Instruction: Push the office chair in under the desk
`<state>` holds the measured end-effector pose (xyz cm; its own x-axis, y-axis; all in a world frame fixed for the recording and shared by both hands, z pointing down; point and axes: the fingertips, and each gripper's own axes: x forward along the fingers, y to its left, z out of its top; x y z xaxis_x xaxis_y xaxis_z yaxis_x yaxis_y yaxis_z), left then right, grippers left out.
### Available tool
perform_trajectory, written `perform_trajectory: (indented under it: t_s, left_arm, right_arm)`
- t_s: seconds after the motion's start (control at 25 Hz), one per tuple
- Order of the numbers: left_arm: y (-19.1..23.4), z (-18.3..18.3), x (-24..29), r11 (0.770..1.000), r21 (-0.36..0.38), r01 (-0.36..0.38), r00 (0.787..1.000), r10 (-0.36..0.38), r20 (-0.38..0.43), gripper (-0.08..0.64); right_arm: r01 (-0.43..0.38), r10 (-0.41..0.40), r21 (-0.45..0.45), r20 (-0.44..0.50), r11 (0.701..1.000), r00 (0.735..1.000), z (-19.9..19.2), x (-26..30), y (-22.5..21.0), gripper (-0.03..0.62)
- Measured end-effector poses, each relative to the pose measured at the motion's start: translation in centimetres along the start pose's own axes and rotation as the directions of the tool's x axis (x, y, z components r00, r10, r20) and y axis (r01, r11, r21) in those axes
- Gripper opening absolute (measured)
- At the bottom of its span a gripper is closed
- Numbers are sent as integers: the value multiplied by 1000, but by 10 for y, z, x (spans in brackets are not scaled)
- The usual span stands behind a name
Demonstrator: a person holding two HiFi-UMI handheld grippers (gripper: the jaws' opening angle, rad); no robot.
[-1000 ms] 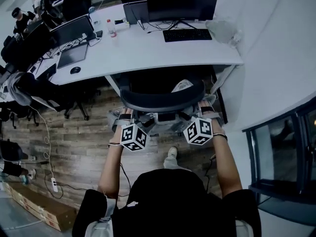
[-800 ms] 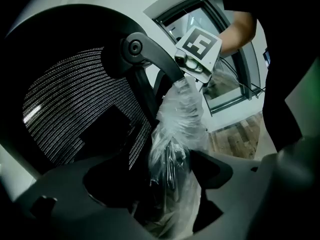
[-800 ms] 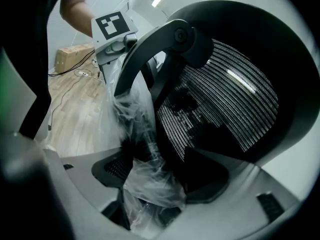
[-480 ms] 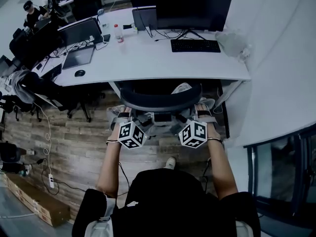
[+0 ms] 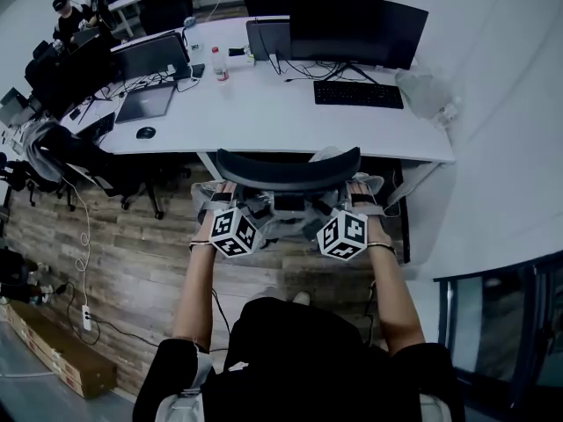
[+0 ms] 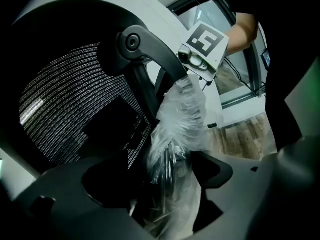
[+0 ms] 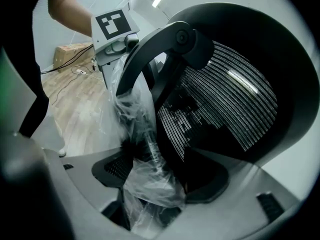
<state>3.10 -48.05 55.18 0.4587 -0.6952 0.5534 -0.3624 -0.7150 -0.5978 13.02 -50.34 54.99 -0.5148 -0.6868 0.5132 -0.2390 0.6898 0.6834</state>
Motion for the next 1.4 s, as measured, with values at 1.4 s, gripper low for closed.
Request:
perform_trajectory:
  t_s: [1.4]
  left_arm:
    - [96, -31, 70, 999, 25, 22, 999, -23, 23, 411]
  right_arm:
    - [16, -15, 29, -39, 999, 999, -4, 94, -74, 327]
